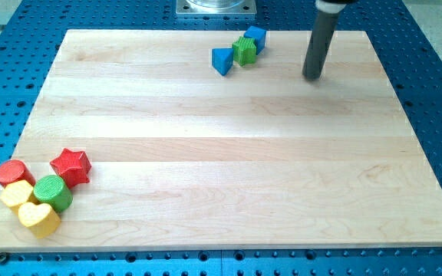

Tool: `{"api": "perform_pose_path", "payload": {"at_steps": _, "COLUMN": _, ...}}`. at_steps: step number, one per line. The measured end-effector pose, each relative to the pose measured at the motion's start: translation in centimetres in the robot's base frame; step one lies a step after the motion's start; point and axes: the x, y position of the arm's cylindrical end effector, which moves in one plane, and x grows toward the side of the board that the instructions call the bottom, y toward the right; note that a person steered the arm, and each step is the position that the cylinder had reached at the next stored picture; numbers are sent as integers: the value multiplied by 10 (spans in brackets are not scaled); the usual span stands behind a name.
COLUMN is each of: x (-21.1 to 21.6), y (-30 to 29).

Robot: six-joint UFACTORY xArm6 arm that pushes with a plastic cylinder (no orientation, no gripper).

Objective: Separate green star from blue blocks

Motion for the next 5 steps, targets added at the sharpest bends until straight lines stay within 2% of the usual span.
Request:
{"api": "perform_pose_path", "payload": {"at_steps": 1, "x": -55, "y": 21}}
{"api": "perform_pose_path", "payload": {"at_steps": 2, "x": -93, "y": -14}}
{"api": "perform_pose_path", "payload": {"at_steps": 3, "x": -92, "y": -85}}
{"api": "perform_pose_path", "payload": {"at_steps": 5, "x": -23, "y": -167}}
